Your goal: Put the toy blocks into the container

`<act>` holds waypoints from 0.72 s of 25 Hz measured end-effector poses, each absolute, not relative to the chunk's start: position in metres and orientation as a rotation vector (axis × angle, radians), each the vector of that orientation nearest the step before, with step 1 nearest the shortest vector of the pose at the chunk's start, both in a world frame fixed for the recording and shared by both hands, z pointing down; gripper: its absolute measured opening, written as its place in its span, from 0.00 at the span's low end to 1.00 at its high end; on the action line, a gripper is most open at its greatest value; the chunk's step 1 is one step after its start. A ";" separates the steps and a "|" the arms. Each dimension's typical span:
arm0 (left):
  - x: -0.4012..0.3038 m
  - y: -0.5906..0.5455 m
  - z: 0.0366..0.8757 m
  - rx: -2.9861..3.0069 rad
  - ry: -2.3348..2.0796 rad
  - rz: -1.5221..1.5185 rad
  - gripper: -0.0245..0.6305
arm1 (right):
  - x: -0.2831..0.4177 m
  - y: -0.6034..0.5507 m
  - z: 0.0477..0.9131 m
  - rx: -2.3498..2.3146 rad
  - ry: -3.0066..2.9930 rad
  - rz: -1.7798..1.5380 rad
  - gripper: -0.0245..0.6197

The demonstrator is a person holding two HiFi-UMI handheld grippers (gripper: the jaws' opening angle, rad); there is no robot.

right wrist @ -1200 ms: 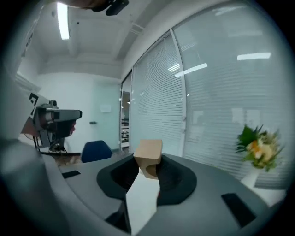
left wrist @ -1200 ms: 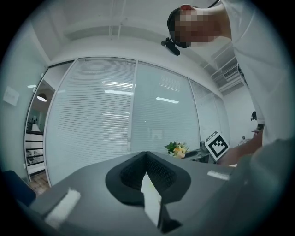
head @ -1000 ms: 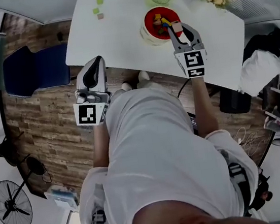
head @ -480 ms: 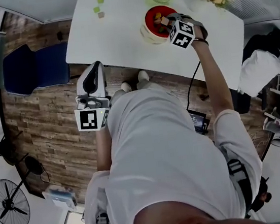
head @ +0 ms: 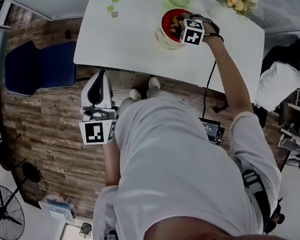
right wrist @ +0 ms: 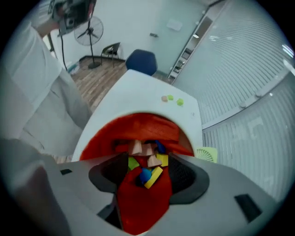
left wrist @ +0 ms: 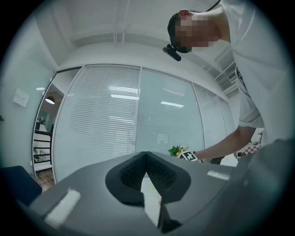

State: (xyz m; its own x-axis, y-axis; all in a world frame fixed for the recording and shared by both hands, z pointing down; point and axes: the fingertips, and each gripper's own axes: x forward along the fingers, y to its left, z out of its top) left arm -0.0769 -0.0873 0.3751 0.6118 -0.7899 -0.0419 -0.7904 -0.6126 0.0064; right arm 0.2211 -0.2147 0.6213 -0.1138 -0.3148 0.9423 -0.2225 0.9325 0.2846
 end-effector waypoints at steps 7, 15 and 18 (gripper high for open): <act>-0.076 -0.095 0.380 -2.822 1.364 0.053 0.02 | 0.188 -0.196 0.501 1.000 -2.332 0.081 0.42; -0.052 -0.104 0.376 -2.868 1.242 0.069 0.02 | 0.140 -0.124 0.368 1.500 -2.759 -0.064 0.09; -0.040 -0.104 0.370 -2.879 1.179 0.085 0.02 | 0.121 -0.103 0.360 1.543 -2.709 -0.124 0.04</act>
